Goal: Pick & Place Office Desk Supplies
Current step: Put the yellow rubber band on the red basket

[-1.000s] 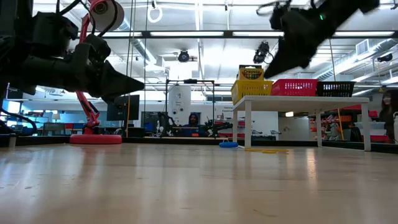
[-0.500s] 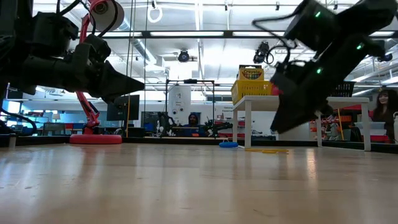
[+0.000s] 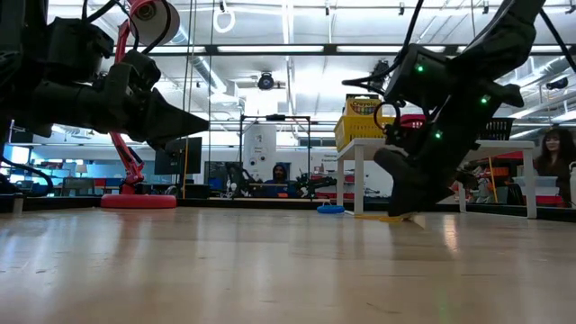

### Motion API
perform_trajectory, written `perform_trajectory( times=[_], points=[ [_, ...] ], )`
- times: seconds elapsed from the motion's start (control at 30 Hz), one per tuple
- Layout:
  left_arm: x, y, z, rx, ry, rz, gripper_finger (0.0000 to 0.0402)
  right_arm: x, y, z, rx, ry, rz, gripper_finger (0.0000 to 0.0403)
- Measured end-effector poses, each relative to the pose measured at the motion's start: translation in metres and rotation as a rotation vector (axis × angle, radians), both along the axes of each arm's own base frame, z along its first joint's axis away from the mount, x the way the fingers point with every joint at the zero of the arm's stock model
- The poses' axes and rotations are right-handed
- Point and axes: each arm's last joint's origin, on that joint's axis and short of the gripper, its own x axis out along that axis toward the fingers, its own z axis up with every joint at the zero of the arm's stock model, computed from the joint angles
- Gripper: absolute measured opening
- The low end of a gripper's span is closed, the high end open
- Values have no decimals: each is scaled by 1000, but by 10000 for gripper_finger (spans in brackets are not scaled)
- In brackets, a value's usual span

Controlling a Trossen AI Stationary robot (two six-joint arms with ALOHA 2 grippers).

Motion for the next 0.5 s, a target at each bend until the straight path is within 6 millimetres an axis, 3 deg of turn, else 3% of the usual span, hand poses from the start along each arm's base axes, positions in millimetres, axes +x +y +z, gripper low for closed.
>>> perform_trajectory(
  times=[0.17,0.33,0.5],
  points=[
    [0,0,0,0,0,0,21,0,2,-1,0,6,7,106],
    [0,0,0,0,0,0,21,3,7,4,25,21,34,19],
    [0,0,0,0,-1,0,21,16,18,35,48,104,79,13]
  ],
)
